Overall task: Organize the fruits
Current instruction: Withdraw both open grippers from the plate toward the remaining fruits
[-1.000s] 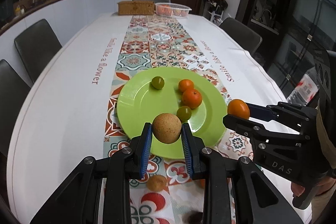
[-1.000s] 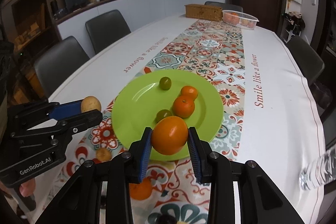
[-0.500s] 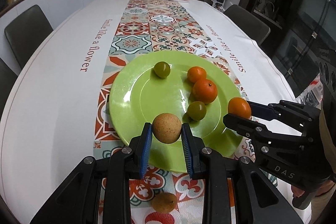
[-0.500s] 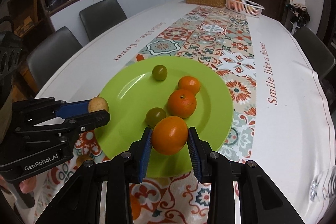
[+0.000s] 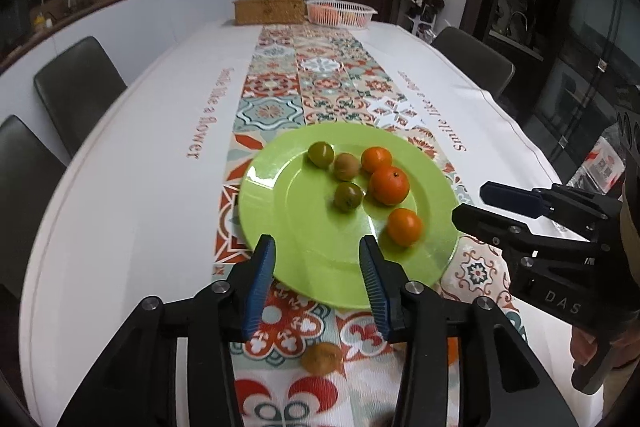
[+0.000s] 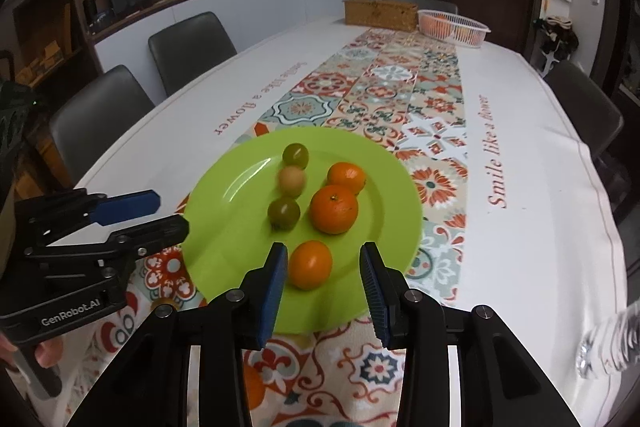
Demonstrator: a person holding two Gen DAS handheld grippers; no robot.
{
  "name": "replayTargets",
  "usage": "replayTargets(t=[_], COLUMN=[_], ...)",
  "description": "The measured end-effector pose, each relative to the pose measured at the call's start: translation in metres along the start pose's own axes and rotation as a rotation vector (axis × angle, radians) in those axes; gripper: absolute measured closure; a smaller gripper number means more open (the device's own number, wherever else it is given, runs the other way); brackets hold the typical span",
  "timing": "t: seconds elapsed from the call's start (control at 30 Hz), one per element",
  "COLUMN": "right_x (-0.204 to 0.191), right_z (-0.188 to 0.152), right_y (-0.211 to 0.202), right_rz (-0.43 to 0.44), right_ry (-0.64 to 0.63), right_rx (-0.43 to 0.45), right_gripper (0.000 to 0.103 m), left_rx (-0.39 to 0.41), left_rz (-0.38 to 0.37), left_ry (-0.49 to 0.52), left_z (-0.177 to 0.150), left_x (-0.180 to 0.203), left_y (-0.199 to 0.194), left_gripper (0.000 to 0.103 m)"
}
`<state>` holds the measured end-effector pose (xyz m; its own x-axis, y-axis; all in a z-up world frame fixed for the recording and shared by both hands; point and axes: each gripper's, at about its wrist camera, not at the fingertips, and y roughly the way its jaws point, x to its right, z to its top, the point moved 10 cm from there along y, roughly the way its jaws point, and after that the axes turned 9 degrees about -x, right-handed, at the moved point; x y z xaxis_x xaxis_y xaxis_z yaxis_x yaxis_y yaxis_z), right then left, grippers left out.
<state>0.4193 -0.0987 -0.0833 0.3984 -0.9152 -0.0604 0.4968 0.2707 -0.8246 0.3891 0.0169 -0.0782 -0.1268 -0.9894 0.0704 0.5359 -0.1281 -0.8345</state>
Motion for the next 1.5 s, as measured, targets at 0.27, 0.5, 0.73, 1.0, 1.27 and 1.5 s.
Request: replayTargets(t=[0.27, 0.5, 0.73, 1.0, 1.27, 1.5], right_x=[-0.005, -0.011, -0.018, -0.022, -0.023, -0.023], right_z=[-0.007, -0.021, -0.042, -0.073, -0.104, -0.122], right_y=[-0.046, -0.077, -0.094, -0.093, -0.082, -0.072], right_rz=[-0.015, -0.035, -0.032, -0.017, -0.014, -0.014], right_ry=[-0.004, -0.014, -0.019, -0.014, -0.012, -0.012], right_rx=[0.077, 0.111, 0.11, 0.072, 0.021, -0.017], right_gripper=[0.05, 0.048, 0.048, 0.048, 0.048, 0.048], left_rx=[0.079, 0.098, 0.105, 0.086, 0.089, 0.053], left_rz=[0.051, 0.069, 0.067, 0.037, 0.039, 0.013], left_ry=[0.023, 0.011, 0.0, -0.005, 0.042, 0.036], left_z=[-0.01, -0.026, -0.045, -0.074, -0.101, -0.121], left_x=[0.008, 0.013, 0.022, 0.033, 0.042, 0.045], left_y=[-0.05, -0.08, -0.099, -0.1, -0.094, -0.079], left_gripper=[0.041, 0.033, 0.026, 0.026, 0.026, 0.026])
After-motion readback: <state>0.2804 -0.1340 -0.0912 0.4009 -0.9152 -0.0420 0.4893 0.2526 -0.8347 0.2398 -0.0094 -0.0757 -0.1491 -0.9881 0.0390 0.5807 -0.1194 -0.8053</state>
